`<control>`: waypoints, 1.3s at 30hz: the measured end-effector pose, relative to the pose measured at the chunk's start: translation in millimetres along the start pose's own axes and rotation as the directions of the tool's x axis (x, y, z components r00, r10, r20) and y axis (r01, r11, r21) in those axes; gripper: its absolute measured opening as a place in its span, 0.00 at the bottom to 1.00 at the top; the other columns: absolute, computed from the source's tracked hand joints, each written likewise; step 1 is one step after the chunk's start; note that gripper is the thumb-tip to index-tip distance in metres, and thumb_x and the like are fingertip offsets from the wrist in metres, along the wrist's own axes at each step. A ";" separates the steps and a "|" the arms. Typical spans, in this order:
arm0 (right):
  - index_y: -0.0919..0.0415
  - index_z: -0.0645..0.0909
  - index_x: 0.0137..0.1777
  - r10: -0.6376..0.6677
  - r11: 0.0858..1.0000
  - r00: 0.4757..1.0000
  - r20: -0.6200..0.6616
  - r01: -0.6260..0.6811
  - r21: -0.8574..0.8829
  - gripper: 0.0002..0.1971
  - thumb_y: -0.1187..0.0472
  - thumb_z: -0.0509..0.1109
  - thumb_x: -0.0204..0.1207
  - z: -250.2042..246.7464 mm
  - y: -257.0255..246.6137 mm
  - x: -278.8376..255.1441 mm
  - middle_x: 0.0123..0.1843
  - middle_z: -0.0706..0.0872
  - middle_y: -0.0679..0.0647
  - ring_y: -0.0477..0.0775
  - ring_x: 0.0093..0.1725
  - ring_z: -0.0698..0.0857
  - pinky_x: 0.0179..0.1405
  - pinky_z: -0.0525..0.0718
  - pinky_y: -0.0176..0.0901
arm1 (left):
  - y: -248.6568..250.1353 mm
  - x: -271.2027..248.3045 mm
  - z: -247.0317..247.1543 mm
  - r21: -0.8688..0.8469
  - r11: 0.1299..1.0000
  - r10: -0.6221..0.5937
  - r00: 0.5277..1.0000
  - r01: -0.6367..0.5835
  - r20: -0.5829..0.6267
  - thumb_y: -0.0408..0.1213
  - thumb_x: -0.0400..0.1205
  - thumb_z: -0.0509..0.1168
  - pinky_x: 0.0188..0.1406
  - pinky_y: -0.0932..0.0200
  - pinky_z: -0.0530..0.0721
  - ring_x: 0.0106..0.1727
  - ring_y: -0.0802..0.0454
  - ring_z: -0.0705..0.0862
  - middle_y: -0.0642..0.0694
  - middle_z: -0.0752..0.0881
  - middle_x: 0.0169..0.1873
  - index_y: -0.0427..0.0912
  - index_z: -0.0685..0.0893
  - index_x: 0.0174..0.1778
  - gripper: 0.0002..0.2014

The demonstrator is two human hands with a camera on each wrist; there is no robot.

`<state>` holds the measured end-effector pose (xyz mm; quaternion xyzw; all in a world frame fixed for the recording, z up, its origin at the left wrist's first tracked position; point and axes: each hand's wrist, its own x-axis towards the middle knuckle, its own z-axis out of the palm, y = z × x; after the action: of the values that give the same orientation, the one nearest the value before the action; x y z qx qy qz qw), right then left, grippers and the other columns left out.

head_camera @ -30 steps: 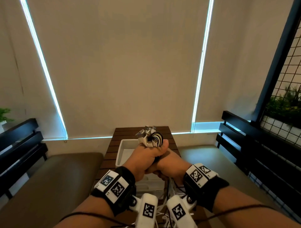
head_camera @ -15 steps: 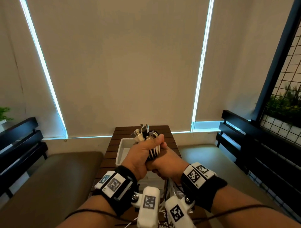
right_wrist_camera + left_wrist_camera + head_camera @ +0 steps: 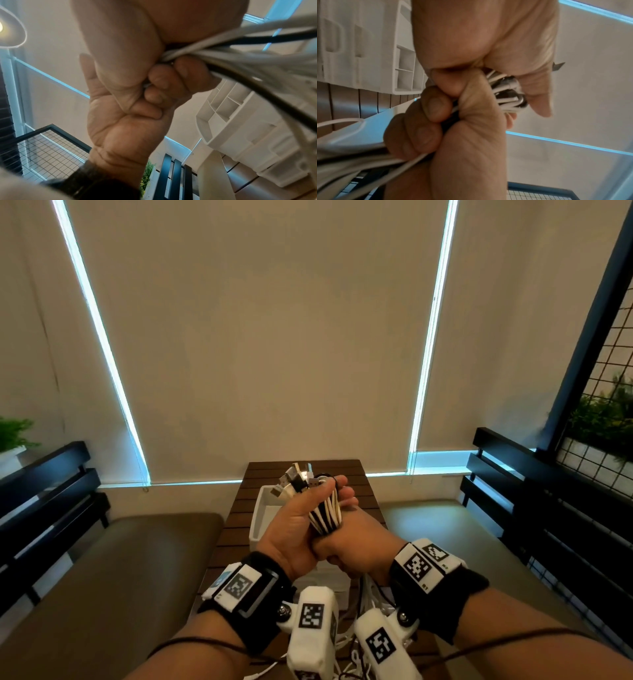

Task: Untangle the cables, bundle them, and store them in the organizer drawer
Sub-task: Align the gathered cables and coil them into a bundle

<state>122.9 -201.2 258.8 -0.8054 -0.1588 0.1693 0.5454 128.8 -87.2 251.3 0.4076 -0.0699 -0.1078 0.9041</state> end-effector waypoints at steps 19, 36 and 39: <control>0.62 0.80 0.64 -0.191 0.622 0.953 -0.236 -0.069 -0.780 0.14 0.59 0.60 0.83 13.2 -6.1 15.2 0.58 0.87 0.60 0.59 0.57 0.86 0.54 0.79 0.43 | -9.8 -1.0 26.6 0.182 0.983 0.069 0.855 0.030 -0.514 0.38 0.66 0.82 0.46 0.49 0.88 0.47 0.44 0.90 0.41 0.93 0.44 0.36 0.90 0.51 0.19; 0.66 0.81 0.47 0.080 0.995 0.981 0.174 -0.088 0.036 0.10 0.70 0.75 0.66 -14.7 -6.2 2.5 0.29 0.80 0.57 0.54 0.24 0.75 0.22 0.74 0.42 | 12.7 5.7 7.2 0.163 0.976 -0.115 0.976 0.146 -0.182 0.50 0.69 0.71 0.74 0.35 0.72 0.68 0.40 0.82 0.39 0.91 0.55 0.40 0.82 0.57 0.24; 0.66 0.80 0.47 0.113 0.993 0.987 0.118 -0.108 -0.042 0.10 0.69 0.73 0.66 -8.4 -2.5 4.8 0.25 0.76 0.54 0.51 0.21 0.70 0.20 0.69 0.39 | 12.4 0.8 7.2 0.169 0.972 -0.139 0.981 0.161 -0.139 0.50 0.72 0.70 0.68 0.38 0.78 0.60 0.41 0.86 0.38 0.89 0.58 0.40 0.82 0.40 0.15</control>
<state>130.8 -205.1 263.6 -0.8109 -0.1493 0.2445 0.5102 129.7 -84.6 265.4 0.4976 0.0089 -0.1433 0.8554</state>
